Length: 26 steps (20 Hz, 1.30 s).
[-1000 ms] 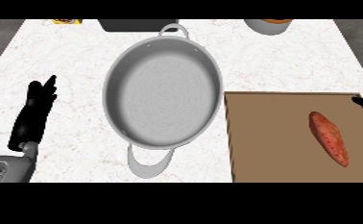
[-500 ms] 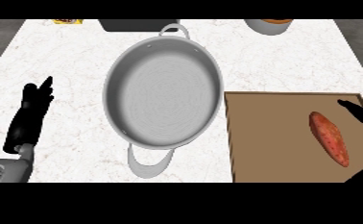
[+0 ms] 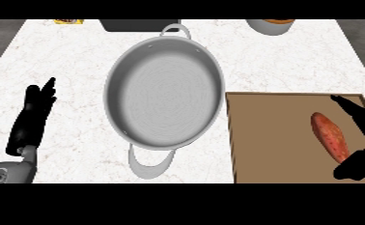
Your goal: Pick the sweet potato from the tray and place it in the pot
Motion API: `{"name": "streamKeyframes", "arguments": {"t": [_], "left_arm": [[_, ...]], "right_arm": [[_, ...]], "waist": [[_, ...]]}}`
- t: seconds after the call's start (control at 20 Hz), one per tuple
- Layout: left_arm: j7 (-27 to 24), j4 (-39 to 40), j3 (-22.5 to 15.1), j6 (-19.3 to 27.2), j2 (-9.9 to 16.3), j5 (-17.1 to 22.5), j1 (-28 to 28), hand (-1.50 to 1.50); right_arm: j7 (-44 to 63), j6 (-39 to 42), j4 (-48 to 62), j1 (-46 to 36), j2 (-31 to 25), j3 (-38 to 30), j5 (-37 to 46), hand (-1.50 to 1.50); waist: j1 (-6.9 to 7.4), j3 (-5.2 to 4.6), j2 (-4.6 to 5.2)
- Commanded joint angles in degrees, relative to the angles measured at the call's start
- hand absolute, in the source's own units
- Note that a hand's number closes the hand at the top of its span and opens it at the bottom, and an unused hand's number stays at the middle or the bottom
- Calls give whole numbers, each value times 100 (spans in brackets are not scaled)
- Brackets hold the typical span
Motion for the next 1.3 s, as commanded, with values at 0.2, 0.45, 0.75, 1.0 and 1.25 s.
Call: {"name": "streamKeyframes", "arguments": {"t": [0.2,0.45,0.75,1.0,1.25], "left_arm": [[96,-183,497,-503,135,31,131,0],[-72,255,473,-339,-322,-289,-213,0],[299,-415,609,-561,-301,-423,46,0],[-378,73,453,-400,-722,-754,242,0],[226,-269,857,-875,-447,-456,-57,0]], "right_arm": [[-41,265,369,-39,565,-50,531,-150],[-292,481,721,-222,769,-216,786,-150],[-664,351,1012,-81,1032,-492,1101,-150],[-926,204,1551,-451,1297,-429,1397,-150],[-1332,420,1130,137,1253,-643,1349,150]], "waist": [[-11,-1,-5],[-20,-1,2],[-12,0,-3],[-9,-1,1],[-32,-1,-4]]}}
